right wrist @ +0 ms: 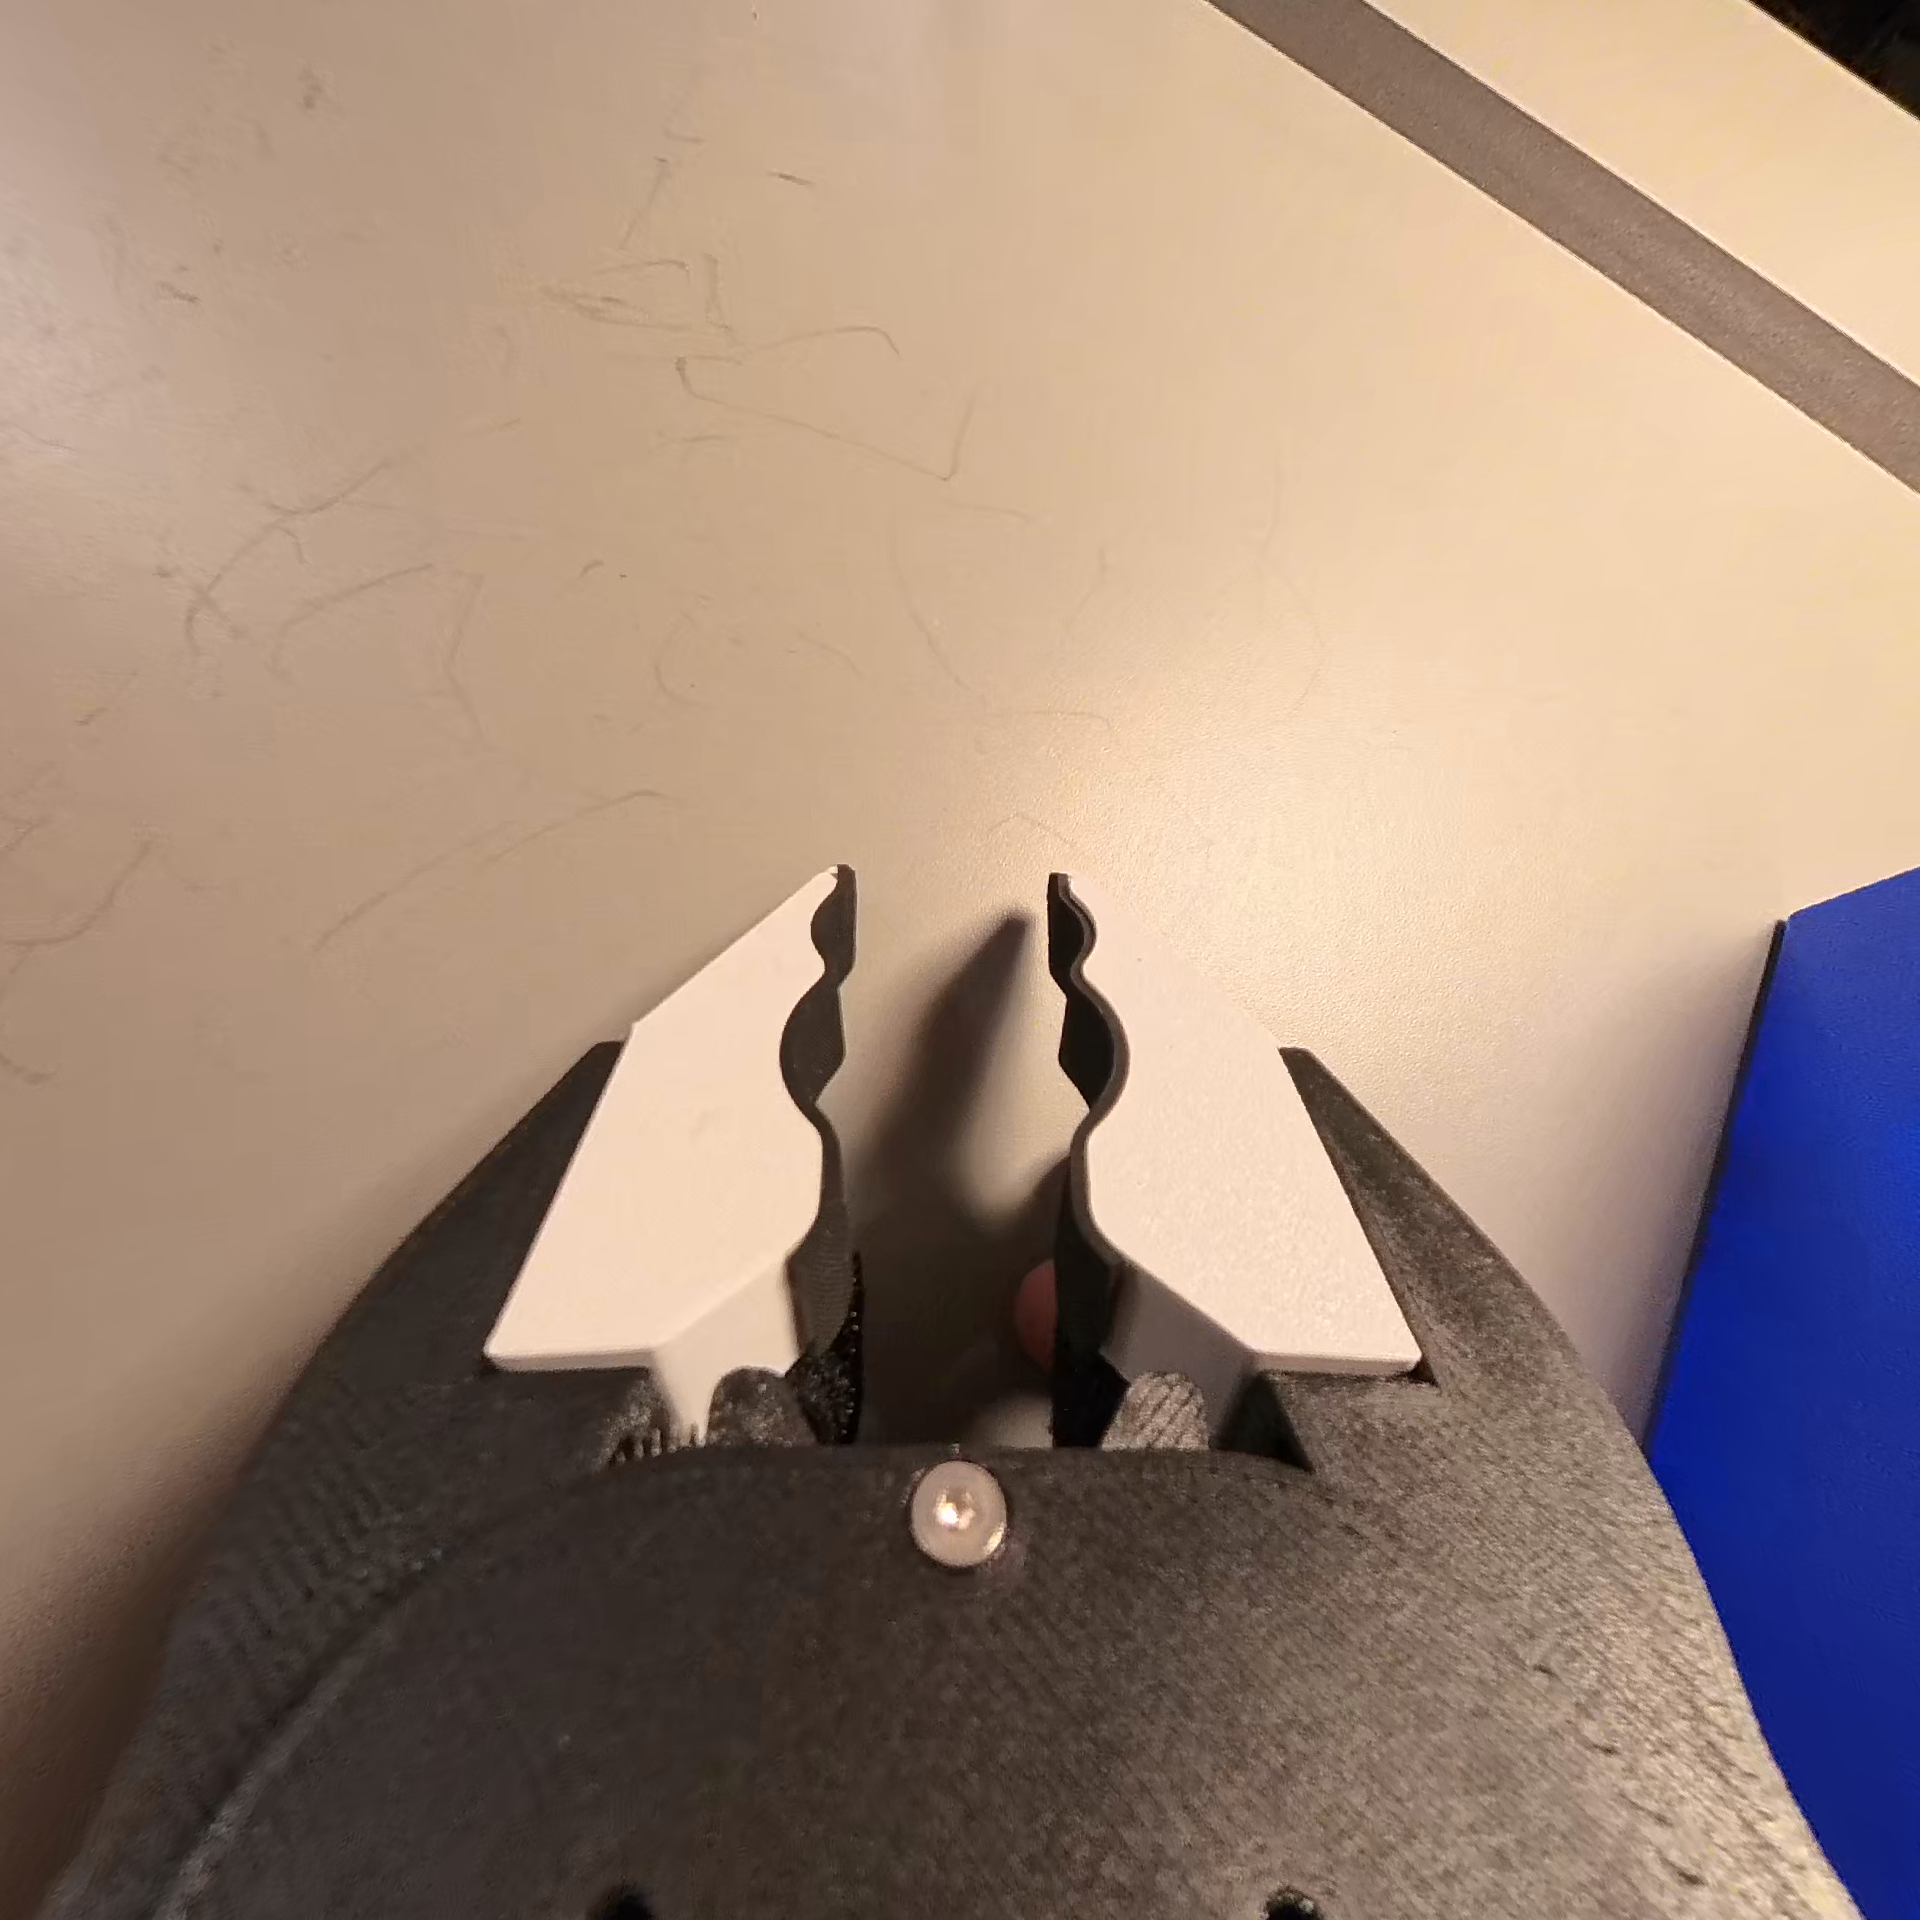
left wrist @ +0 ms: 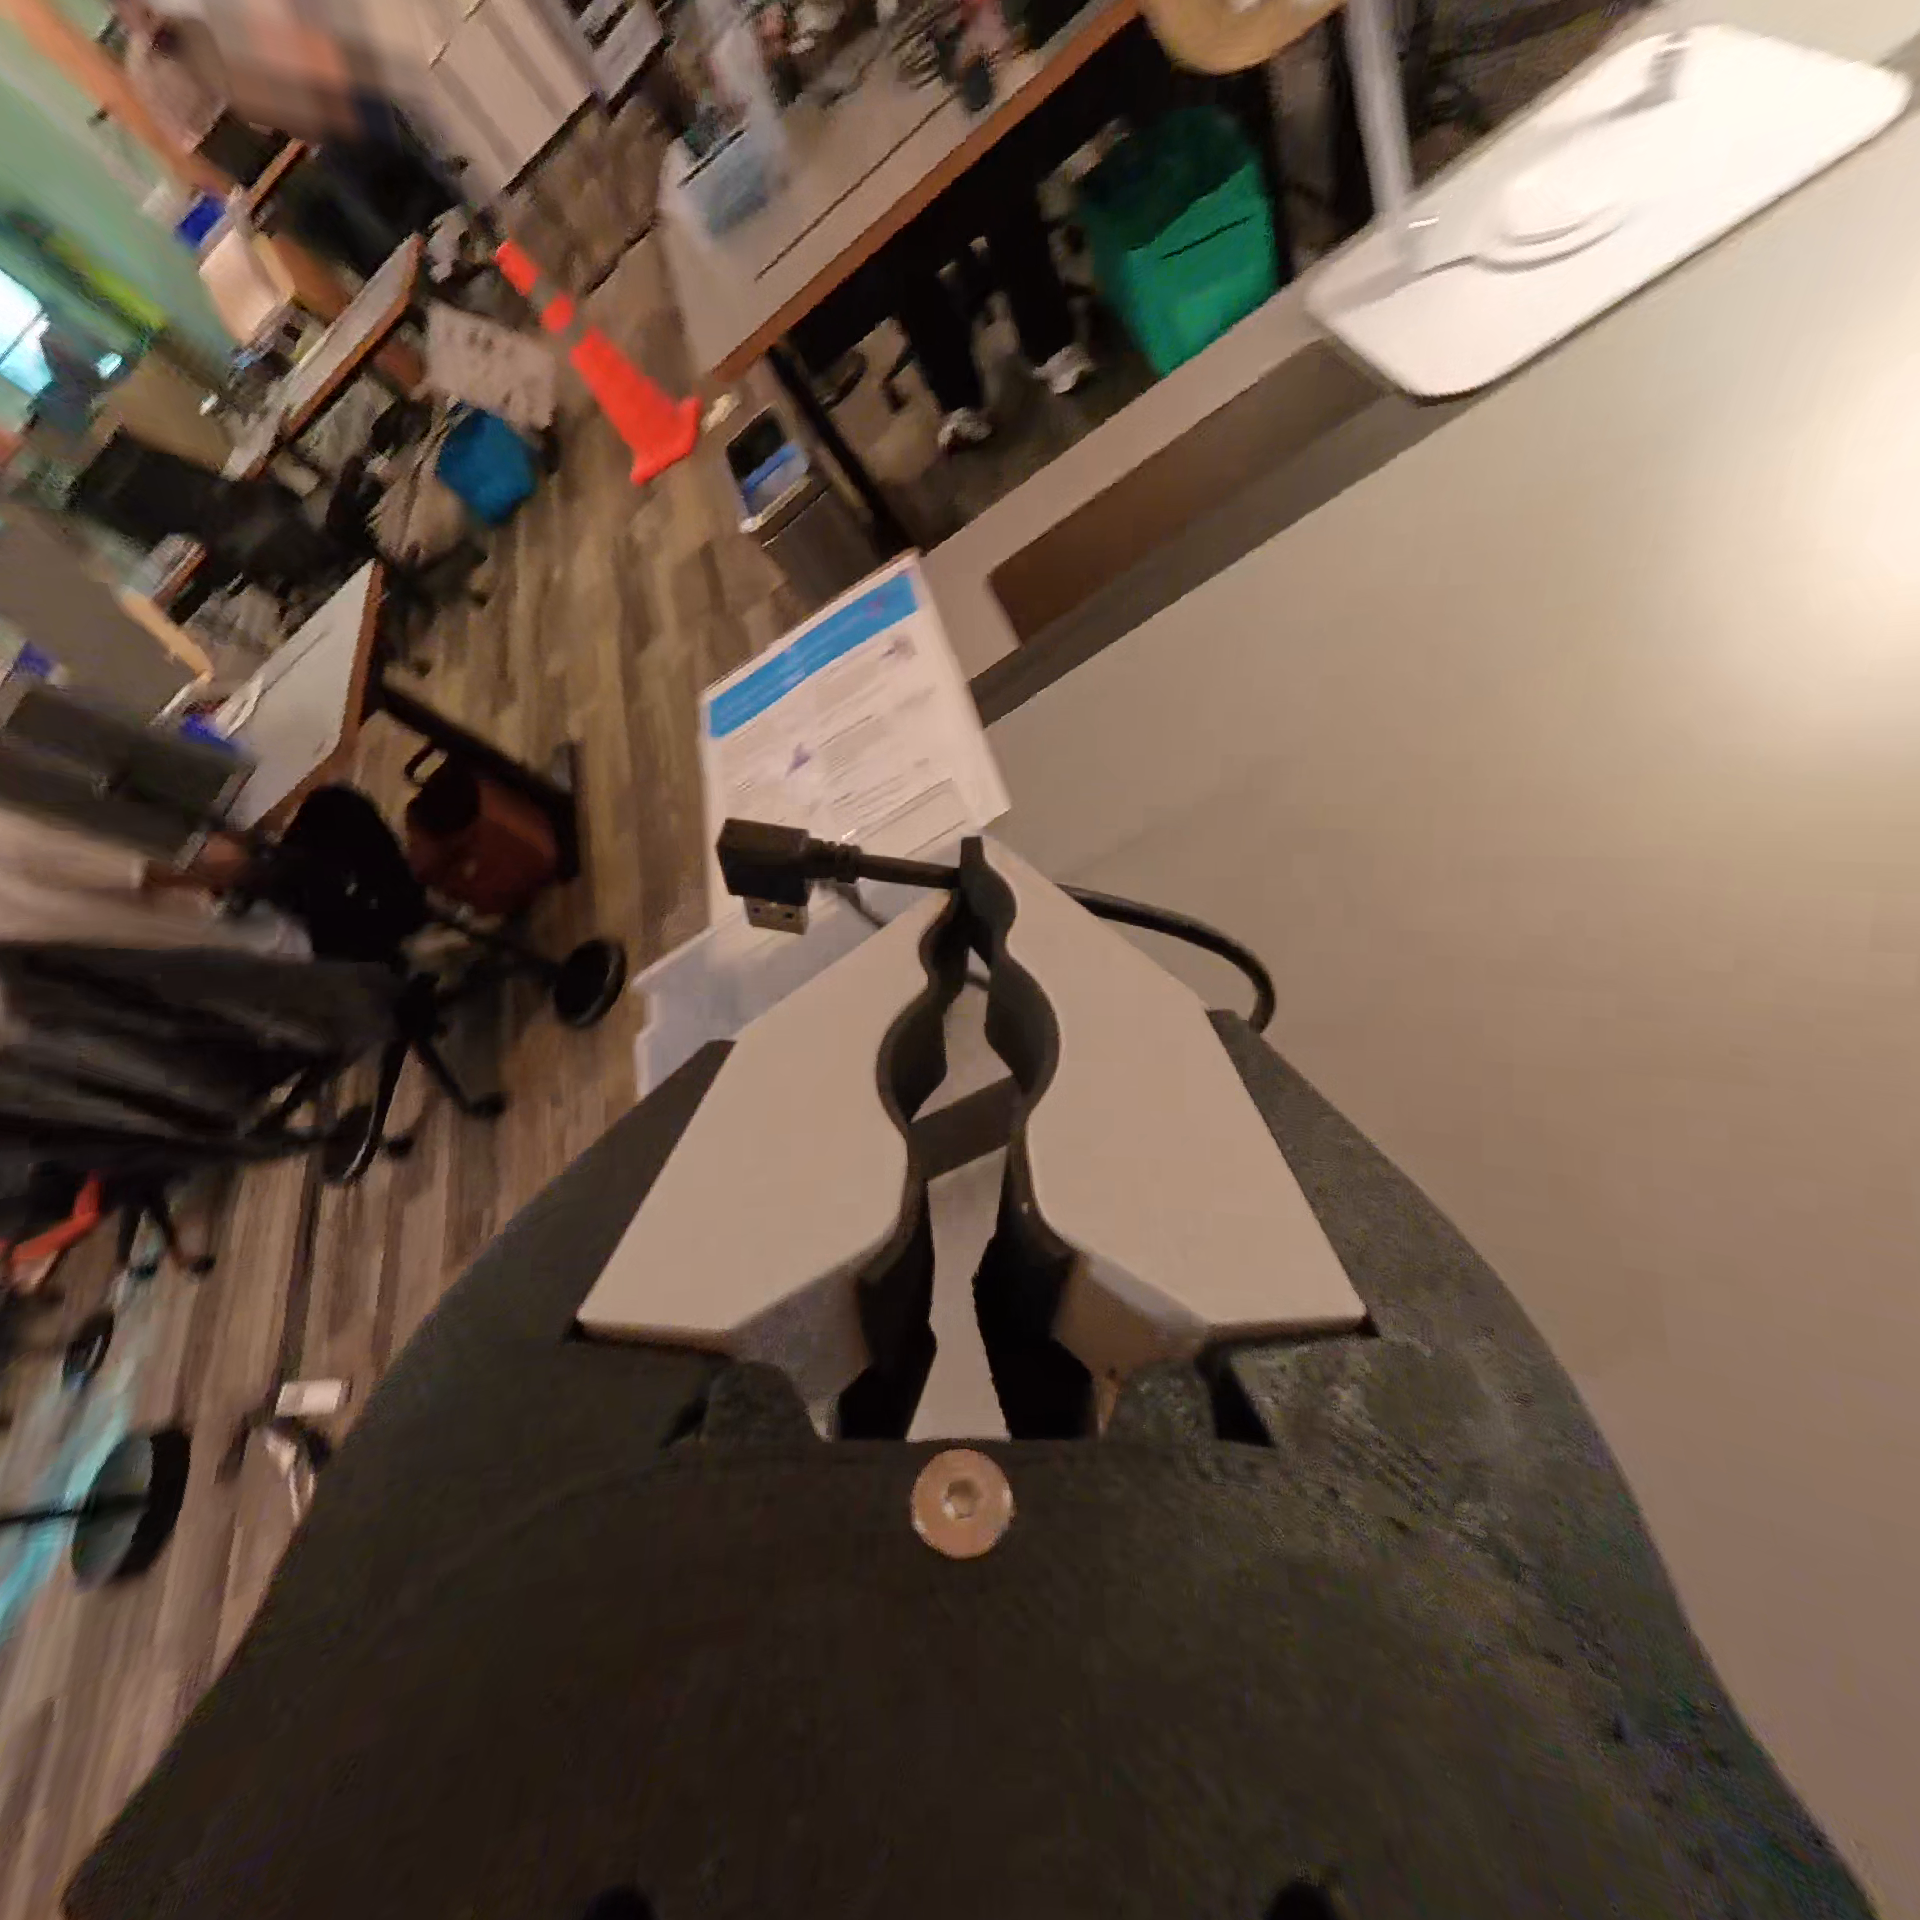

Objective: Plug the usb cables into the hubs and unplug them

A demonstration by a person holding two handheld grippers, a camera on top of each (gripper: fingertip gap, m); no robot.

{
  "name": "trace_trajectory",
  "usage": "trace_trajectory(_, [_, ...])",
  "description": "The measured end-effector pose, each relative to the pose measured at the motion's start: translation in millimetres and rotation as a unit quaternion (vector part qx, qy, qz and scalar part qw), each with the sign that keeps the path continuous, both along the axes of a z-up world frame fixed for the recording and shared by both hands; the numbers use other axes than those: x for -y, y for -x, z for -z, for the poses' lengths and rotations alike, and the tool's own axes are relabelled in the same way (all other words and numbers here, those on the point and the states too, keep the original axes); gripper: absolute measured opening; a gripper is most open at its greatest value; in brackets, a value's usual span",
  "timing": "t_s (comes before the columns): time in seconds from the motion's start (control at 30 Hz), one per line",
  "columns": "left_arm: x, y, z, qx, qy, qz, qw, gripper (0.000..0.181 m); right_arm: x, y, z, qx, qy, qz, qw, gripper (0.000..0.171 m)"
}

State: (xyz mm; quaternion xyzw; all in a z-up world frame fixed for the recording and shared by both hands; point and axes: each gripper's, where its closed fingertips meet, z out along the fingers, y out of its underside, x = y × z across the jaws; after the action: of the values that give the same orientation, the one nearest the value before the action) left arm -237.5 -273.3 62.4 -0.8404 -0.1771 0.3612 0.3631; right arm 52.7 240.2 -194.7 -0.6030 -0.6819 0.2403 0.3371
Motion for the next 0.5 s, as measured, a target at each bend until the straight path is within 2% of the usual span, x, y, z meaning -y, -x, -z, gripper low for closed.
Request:
trace_trajectory(0.2, [-95.8, -55.2, 52.0, 0.085, 0.013, 0.139, 0.987, 0.003, 0.9, -0.9, -0.3, -0.001, 0.0, -0.002, 1.0, 0.038])
trace_trajectory(0.37, [-153.1, -109.6, 129.0, 0.21, 0.054, 0.249, 0.944, 0.003, 1.1, -1.0, -0.4, -0.001, 0.004, -0.003, 1.0, 0.038])
trace_trajectory(0.5, [-190.9, -142.0, 169.1, 0.27, 0.063, 0.302, 0.912, 0.003, 1.3, -1.0, -0.3, -0.001, 0.004, -0.005, 1.0, 0.038])
